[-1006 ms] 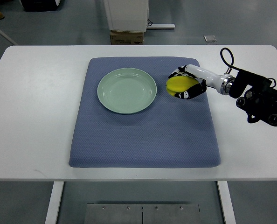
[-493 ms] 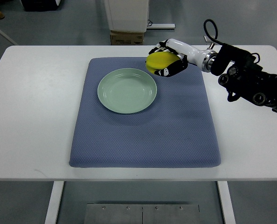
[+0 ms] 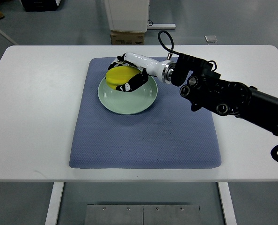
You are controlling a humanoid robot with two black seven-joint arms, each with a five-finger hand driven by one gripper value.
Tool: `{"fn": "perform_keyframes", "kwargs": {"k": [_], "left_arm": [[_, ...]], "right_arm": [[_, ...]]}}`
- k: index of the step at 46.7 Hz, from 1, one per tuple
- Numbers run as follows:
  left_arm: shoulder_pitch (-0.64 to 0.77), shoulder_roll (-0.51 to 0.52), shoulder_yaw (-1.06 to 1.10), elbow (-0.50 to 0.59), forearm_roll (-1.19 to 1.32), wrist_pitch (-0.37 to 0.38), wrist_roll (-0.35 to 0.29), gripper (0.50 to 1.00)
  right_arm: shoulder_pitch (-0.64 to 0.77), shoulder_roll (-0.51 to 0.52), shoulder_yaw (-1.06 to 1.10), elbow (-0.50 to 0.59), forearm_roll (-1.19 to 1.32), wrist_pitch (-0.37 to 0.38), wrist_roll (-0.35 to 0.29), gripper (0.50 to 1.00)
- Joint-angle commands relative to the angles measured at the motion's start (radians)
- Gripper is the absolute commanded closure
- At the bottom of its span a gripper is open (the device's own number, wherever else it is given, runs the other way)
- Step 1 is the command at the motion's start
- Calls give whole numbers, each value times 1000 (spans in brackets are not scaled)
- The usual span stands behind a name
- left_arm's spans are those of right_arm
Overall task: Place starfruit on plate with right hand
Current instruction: 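Lift the starfruit with the right hand and carry it over the plate, then lower the starfruit onto the plate and open the right hand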
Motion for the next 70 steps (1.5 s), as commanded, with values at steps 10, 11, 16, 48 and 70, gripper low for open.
{"fn": "perform_keyframes", "kwargs": {"k": [10,11,16,48,70], "left_arm": [[0,0,0,0,0,0,0,500],[0,0,0,0,0,0,0,500],[0,0,0,0,0,0,0,500],[0,0,0,0,0,0,0,500],[0,0,0,0,0,0,0,500]], "right_arm": [[10,3,-40,-2,0,-3,-13,1000],[10,3,-44,-3,-2,-3,-14,1000],[5,3,-64,-14,-2,-6,-28,1000],[-7,3,-144,1,-2,-5,-30,1000],[-15,3,-144,0,40,-9,-53,500]]}}
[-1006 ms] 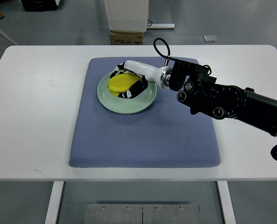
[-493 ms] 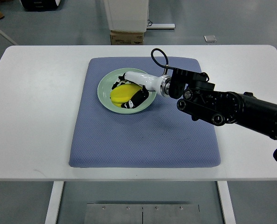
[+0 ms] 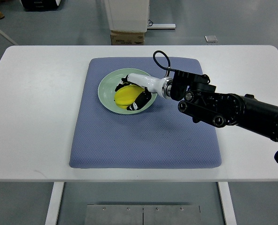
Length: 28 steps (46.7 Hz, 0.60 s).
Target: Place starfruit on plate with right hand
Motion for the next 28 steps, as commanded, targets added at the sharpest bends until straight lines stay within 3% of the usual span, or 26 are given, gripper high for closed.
{"fn": "perform_keyframes", "kwargs": {"k": [1,16,28], "left_arm": [[0,0,0,0,0,0,0,500],[0,0,0,0,0,0,0,500],[0,0,0,0,0,0,0,500]], "right_arm": [[2,0,0,1,15,0,-2,500],[9,0,15,-10,18,0,-5,500],[9,0,150,-12,61,-3,-7,502]]}}
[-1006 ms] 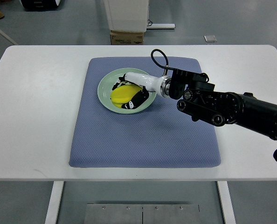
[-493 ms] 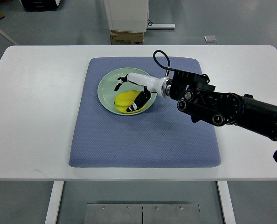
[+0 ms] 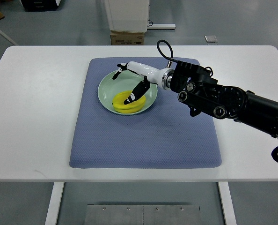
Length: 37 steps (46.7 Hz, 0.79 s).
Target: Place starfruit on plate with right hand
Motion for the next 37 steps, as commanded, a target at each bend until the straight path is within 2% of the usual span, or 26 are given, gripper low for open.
{"fn": "perform_keyframes", "kwargs": {"k": [1,9,22,32,37], "left_arm": [[0,0,0,0,0,0,0,500],[0,0,0,0,0,0,0,500],[0,0,0,0,0,0,0,500],[0,0,0,0,0,0,0,500],[0,0,0,0,0,0,0,500]], "right_arm": [[-1,0,45,-1,20,-1,-1,502],[-8,-15,112,-53,133,-26,-3,505],[-23,-17,206,-265,394,-120,2,507],[-43,-18,230,-314,563,-202,5,507],[-55,-18,266,-334,641,-219,5,507]]}}
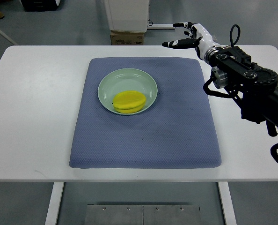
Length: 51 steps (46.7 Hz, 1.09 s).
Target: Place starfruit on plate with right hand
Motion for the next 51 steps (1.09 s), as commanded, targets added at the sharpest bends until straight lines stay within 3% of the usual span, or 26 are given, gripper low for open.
{"fn": "perform_keyframes", "kwargs": {"k": [1,21,28,40,51], "left_arm": [[0,0,0,0,0,0,0,500],[0,0,0,0,0,0,0,500],[0,0,0,0,0,0,0,500],[0,0,0,0,0,0,0,500],[0,0,0,0,0,0,0,500]], "right_arm": [[-13,0,28,-13,50,-6,0,507],[-105,5,168,-79,136,-16,9,502],[-117,2,176,-78,145,16,8,500],[-137,-66,183,-79,191,155,8,500],[-148,-87,208,-79,191,162,2,500]]}}
